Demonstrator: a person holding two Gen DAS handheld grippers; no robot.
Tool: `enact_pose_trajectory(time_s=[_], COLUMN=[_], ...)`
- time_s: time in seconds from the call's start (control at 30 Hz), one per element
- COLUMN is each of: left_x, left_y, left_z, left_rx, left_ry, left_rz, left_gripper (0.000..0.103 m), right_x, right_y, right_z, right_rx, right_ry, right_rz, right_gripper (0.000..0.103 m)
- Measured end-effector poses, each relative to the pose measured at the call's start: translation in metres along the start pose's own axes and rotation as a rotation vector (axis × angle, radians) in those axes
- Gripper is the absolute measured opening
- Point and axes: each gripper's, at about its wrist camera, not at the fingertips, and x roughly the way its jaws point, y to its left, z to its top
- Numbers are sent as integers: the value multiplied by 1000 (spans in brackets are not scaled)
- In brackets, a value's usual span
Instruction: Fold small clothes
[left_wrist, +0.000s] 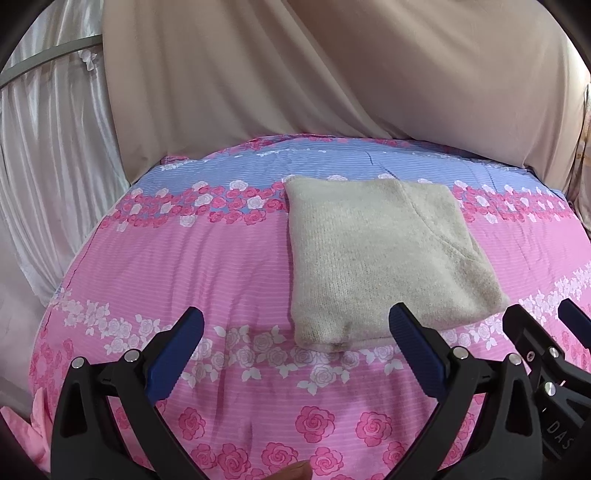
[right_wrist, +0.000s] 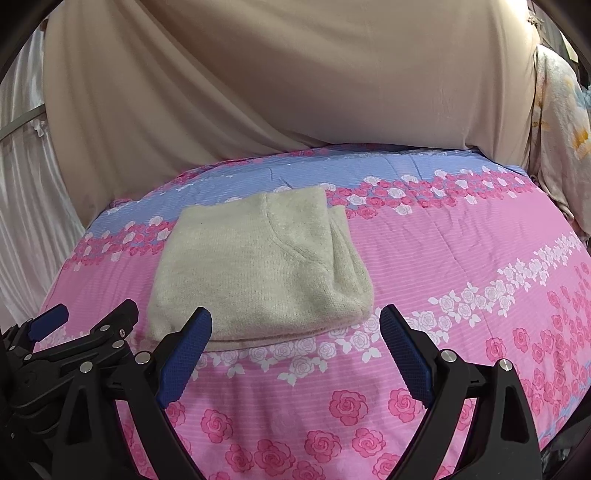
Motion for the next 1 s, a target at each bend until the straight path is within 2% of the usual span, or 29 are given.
enact_pose_trajectory(time_s=[1.0], left_x=[7], left_y=[1], left_z=[-1], left_rx=[13], left_ry=[18], left_rz=[6], left_gripper=[98], right_x=[3], right_y=[8], right_z=[-4], right_rx=[8], right_ry=[13], right_rz=[-22], right_gripper=[90])
